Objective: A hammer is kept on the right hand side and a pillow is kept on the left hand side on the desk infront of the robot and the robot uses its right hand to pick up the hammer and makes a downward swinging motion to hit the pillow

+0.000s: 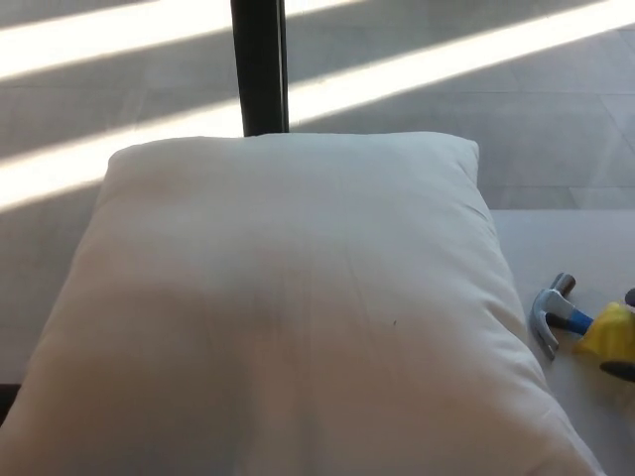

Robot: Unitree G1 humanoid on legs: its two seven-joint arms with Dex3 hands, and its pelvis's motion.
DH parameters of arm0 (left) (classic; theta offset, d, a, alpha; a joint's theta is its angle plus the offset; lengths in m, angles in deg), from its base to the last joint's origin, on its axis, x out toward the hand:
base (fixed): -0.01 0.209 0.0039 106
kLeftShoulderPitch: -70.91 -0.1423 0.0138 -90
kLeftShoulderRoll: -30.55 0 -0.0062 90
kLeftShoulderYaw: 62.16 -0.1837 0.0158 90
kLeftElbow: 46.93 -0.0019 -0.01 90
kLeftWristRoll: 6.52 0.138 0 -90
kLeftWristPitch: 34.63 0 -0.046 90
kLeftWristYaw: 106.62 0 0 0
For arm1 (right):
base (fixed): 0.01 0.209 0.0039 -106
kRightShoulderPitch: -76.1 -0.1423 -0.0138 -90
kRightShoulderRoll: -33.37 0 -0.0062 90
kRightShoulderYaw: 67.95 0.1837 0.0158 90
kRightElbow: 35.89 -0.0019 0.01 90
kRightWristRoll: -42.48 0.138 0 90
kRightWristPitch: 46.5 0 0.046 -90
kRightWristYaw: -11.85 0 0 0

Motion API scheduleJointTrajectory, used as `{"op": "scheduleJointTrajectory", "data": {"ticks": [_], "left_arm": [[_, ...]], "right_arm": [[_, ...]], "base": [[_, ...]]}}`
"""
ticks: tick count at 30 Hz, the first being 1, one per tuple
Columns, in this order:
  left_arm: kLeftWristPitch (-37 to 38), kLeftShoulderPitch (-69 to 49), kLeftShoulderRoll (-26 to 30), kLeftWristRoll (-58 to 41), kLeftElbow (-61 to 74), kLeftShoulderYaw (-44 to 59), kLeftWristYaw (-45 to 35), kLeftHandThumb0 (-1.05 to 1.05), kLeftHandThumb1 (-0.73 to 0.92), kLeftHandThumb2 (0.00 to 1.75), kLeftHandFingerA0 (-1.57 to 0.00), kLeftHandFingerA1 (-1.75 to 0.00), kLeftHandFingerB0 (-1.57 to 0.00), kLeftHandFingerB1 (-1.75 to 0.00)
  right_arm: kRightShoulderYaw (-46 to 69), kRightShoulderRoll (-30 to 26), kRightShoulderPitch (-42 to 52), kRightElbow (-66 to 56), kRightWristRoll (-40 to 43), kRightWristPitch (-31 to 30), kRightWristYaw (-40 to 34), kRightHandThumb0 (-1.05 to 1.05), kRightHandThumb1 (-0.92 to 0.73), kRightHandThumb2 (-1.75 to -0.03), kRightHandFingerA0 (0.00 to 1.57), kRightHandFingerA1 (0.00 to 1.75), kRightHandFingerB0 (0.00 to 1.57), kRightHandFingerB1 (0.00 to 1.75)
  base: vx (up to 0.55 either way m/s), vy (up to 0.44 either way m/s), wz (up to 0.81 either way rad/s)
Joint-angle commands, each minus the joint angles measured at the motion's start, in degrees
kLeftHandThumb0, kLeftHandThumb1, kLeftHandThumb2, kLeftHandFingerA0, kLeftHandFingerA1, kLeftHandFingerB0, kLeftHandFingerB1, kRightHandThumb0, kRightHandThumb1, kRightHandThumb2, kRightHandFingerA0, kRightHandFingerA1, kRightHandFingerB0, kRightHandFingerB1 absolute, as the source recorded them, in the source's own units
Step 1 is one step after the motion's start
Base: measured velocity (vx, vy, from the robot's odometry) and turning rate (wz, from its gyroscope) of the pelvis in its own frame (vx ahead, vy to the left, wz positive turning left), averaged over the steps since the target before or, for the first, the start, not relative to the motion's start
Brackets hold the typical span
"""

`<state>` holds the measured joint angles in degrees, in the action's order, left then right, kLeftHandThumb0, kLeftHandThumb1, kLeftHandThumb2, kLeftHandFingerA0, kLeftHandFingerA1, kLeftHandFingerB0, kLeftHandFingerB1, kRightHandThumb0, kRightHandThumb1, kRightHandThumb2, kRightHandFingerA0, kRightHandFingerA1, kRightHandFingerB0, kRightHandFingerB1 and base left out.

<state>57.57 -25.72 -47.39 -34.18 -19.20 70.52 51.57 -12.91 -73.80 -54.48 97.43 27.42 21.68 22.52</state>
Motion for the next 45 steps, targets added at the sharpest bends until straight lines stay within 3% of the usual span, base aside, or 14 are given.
{"op": "scheduleJointTrajectory", "data": {"ticks": [1, 14, 24, 26, 27, 30, 33, 34, 36, 38, 39, 40, 41, 45], "left_arm": [[-1.8, -0.8, 0.3, -1.4, 2.0, 0.6, 1.0, -0.64, 0.79, 0.63, -0.51, -0.54, -0.45, -0.41], [-1.1, -0.3, 0.6, -1.6, 0.5, 1.0, 0.7, -0.66, 0.77, 0.63, -0.52, -0.55, -0.46, -0.42], [-1.8, -0.6, 0.8, -1.6, 1.7, 0.9, 0.7, -0.65, 0.77, 0.63, -0.51, -0.54, -0.47, -0.42], [-1.4, -0.6, 0.9, -1.4, 1.2, 0.8, 0.5, -0.66, 0.77, 0.63, -0.50, -0.51, -0.46, -0.41], [-0.9, -0.3, 1.1, -1.3, 0.2, 0.9, 0.3, -0.66, 0.76, 0.63, -0.51, -0.52, -0.47, -0.41], [-1.5, -0.5, 0.9, -1.4, 1.3, 0.8, 0.6, -0.66, 0.77, 0.63, -0.50, -0.53, -0.48, -0.42], [-1.6, -0.3, 0.9, -1.5, 1.3, 0.9, 0.7, -0.65, 0.77, 0.63, -0.50, -0.54, -0.47, -0.42], [-1.7, -0.3, 0.9, -1.6, 1.5, 1.0, 0.6, -0.65, 0.77, 0.63, -0.50, -0.54, -0.46, -0.42], [-1.9, -0.1, 0.9, -1.6, 1.8, 1.0, 0.7, -0.65, 0.77, 0.63, -0.50, -0.54, -0.46, -0.42], [-2.0, 0.4, 1.1, -2.3, 1.0, 1.6, 0.5, -0.65, 0.78, 0.63, -0.51, -0.56, -0.45, -0.42], [-2.1, 0.4, 0.9, -2.3, 1.4, 1.6, 0.6, -0.65, 0.79, 0.63, -0.50, -0.57, -0.45, -0.42], [-2.2, 0.7, 0.9, -2.2, 1.2, 1.5, 1.0, -0.65, 0.79, 0.64, -0.51, -0.57, -0.46, -0.42], [-2.2, 0.8, 0.8, -2.3, 1.3, 1.5, 1.0, -0.64, 0.79, 0.63, -0.52, -0.59, -0.48, -0.44], [-2.5, 1.1, 0.1, -2.1, 2.3, 1.2, 2.0, -0.64, 0.80, 0.63, -0.52, -0.58, -0.46, -0.43]], "right_arm": [[-1.6, -3.1, 1.9, -1.9, -4.0, 5.4, 10.3, -0.94, -0.60, -0.58, 0.00, 0.00, 0.00, 0.00], [9.4, -10.4, 5.8, -13.2, -2.1, 4.0, 15.0, -1.03, -0.55, -0.89, 0.00, 0.00, 0.00, 0.00], [40.3, -12.5, 13.4, -17.0, 6.6, 5.9, 2.6, -0.80, -0.49, -0.86, 0.00, 0.09, 0.11, 0.31], [45.9, -13.3, 15.2, -16.3, 7.3, 8.1, -0.5, -0.74, -0.53, -0.66, 0.00, 0.14, 0.12, 0.31], [49.0, -13.5, 16.2, -15.7, 7.5, 8.8, -2.4, -0.69, -0.45, -0.86, 0.00, 0.20, 0.10, 0.40], [61.6, -12.0, 18.8, -12.2, 11.3, 11.5, -10.3, -0.65, -0.45, -0.80, 0.03, 0.25, 0.16, 0.43], [65.5, -11.0, 20.2, -10.1, 10.5, 11.3, -15.9, -0.71, -0.55, -0.90, 0.03, 0.34, 0.16, 0.44], [67.6, -10.7, 20.9, -7.9, 11.4, 11.3, -17.1, -0.67, -0.79, -0.62, 0.00, 0.37, 0.18, 0.27], [69.8, -10.4, 21.0, -4.8, 12.0, 11.1, -18.6, -0.67, -0.79, -0.62, 0.00, 0.37, 0.18, 0.27], [75.8, -8.1, 23.8, 2.8, 16.7, 12.8, -22.0, -0.63, -0.56, -0.90, 0.00, 0.30, 0.09, 0.40], [76.5, -7.5, 24.4, 3.5, 17.0, 12.1, -22.5, -0.58, -0.76, -0.62, 0.00, 0.32, 0.18, 0.29], [77.1, -6.9, 24.3, 5.5, 17.3, 11.5, -24.1, -0.59, -0.56, -0.90, 0.00, 0.30, 0.08, 0.41], [77.1, -6.6, 24.3, 7.1, 17.2, 12.2, -25.1, -0.55, -0.78, -0.63, 0.00, 0.31, 0.18, 0.30], [78.1, -4.6, 22.6, 13.1, 17.9, 13.7, -29.4, -0.63, -0.66, -0.95, 0.02, 0.40, 0.11, 0.43]], "base": [[0.00, 0.000, 0.00], [0.00, 0.000, 0.00], [0.00, 0.000, 0.00], [0.00, 0.000, 0.00], [0.00, 0.000, 0.00], [0.00, 0.000, 0.00], [0.00, 0.000, 0.00], [0.00, 0.000, 0.00], [0.00, 0.000, 0.00], [0.00, 0.000, 0.00], [0.00, 0.000, 0.00], [0.00, 0.000, 0.00], [0.00, 0.000, 0.00], [0.00, 0.000, 0.00]]}}
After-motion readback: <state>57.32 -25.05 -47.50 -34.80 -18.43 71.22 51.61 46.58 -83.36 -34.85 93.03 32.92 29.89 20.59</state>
